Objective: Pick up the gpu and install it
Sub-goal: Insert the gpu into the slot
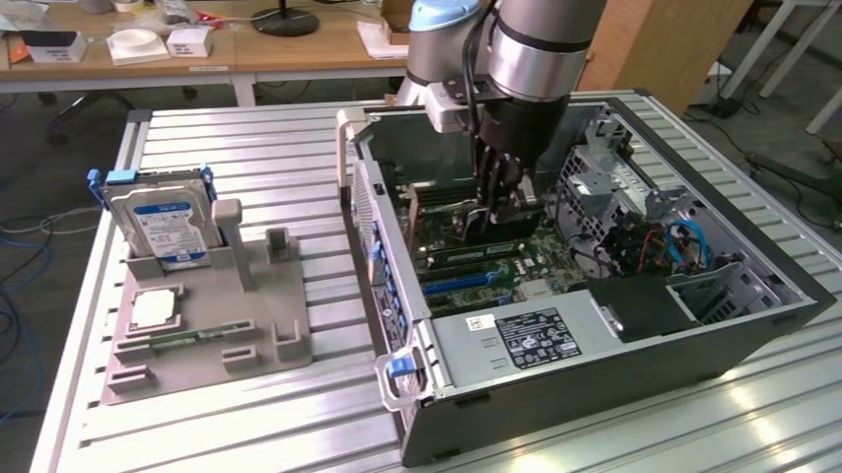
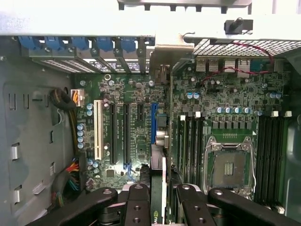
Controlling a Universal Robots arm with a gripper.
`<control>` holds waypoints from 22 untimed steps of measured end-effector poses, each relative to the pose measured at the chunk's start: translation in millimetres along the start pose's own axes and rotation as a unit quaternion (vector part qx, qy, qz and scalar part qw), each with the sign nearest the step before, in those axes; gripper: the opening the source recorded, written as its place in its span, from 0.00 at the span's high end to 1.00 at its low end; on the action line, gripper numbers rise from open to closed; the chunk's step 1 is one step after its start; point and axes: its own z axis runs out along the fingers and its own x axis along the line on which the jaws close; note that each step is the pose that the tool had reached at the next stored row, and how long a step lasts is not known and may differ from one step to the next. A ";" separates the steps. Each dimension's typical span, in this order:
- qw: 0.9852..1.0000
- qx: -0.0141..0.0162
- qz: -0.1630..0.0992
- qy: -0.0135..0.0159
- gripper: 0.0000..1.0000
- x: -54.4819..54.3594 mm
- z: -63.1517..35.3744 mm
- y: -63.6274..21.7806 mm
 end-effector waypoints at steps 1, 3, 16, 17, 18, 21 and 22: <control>1.000 0.000 0.000 0.000 0.74 0.1 0.5 0.3; 1.000 0.000 0.000 0.000 0.74 0.8 1.3 0.6; 1.000 0.000 0.000 0.001 0.74 6.2 6.4 2.5; 1.000 0.000 0.000 0.001 0.74 6.3 6.8 2.9; 1.000 0.000 0.000 0.001 0.74 6.3 7.3 3.1; 1.000 0.000 0.000 0.001 0.74 6.5 9.9 3.6; 1.000 0.000 0.000 0.001 0.74 6.5 11.3 3.8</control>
